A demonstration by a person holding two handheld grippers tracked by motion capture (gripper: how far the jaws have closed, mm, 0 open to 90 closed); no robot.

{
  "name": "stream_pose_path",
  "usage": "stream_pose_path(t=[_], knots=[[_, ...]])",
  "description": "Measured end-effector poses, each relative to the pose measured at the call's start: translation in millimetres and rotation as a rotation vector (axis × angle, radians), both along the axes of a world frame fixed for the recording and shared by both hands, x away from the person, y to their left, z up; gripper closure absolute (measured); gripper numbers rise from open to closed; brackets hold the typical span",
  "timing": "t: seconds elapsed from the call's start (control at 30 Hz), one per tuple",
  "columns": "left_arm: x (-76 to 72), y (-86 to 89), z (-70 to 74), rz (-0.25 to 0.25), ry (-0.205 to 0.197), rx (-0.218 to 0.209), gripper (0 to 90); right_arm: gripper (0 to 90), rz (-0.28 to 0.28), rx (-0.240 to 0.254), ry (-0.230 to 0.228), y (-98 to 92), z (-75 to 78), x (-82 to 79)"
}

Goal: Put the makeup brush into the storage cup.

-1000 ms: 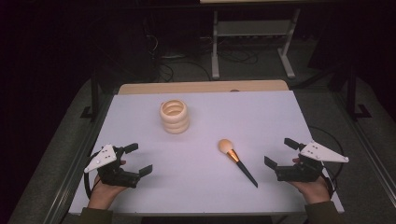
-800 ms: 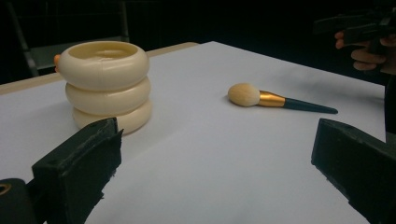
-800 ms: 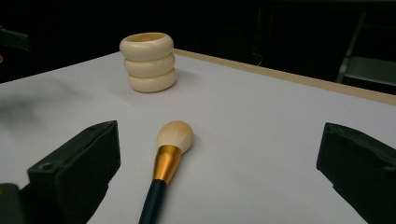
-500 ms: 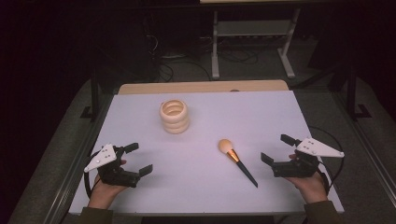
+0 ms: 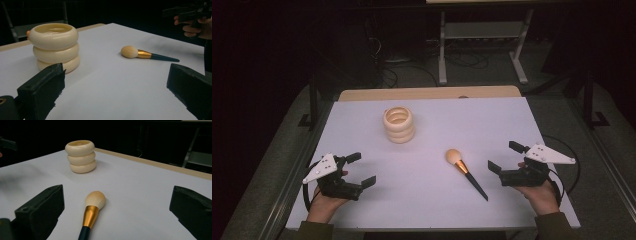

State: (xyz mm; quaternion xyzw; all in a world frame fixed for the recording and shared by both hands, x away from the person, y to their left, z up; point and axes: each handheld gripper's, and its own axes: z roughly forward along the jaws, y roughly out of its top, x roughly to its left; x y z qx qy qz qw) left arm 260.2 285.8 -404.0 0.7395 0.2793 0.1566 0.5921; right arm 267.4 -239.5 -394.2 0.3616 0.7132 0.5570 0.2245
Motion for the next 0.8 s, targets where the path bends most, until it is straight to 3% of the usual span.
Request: stream_pose_path(t=[0.6,0.8], knots=[[0.5,2.1,0.3,0.001,-0.002,0.001,1.2,0.0,0.035,-0.058,0.030,18.3,3.6,12.7],[0.6,2.2,0.1,0.000,-0.001,0.001,1.2,0.0,0.049,-0.085,0.068,27.1,4.5,18.2]])
